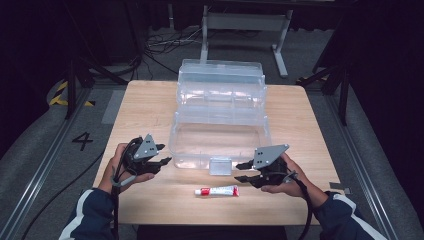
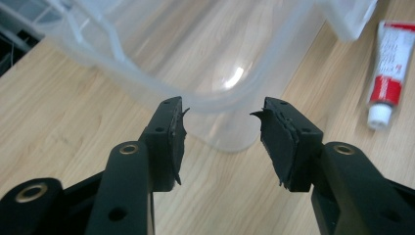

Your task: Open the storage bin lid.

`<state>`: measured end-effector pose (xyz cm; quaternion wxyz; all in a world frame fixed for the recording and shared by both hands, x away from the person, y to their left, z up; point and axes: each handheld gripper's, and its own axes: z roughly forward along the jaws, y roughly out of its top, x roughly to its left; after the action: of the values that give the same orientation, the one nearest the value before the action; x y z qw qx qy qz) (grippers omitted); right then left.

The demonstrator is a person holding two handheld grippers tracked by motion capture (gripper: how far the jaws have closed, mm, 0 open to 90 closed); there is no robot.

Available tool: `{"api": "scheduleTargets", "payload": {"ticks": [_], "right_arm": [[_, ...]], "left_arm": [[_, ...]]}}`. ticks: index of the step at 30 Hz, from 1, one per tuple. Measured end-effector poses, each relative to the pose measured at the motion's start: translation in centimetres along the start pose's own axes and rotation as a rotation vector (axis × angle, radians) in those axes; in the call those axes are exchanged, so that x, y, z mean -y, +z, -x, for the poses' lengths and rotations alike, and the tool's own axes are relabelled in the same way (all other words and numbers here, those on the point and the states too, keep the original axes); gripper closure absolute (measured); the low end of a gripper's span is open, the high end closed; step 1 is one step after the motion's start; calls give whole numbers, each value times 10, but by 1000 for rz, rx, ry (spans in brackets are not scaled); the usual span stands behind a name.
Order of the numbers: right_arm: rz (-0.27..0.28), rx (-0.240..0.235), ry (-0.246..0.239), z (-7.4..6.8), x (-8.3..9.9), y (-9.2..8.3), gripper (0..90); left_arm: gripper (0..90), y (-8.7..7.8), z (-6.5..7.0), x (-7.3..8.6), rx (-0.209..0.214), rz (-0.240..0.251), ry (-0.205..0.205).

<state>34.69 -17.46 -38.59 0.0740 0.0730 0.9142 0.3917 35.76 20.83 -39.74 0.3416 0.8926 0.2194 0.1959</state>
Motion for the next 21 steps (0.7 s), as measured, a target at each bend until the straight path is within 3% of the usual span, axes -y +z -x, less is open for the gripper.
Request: {"api": "scheduleTargets", "payload": {"ticks": [10,15,19,21], "right_arm": [[-92,-64,-39,-8,-8,30,610],[-144,-99,-59,-11,-12,45,595],[-184,-98,-80,-13,-14,55,591],[-219,-111,-92,-14,-15,62,582]], "left_arm": [[445,8,5,38,5,-102,-47],[435,13,9,54,19,-113,-68],[424,17,12,64,38,-110,-80],[416,18,13,70,43,-101,-103]]}}
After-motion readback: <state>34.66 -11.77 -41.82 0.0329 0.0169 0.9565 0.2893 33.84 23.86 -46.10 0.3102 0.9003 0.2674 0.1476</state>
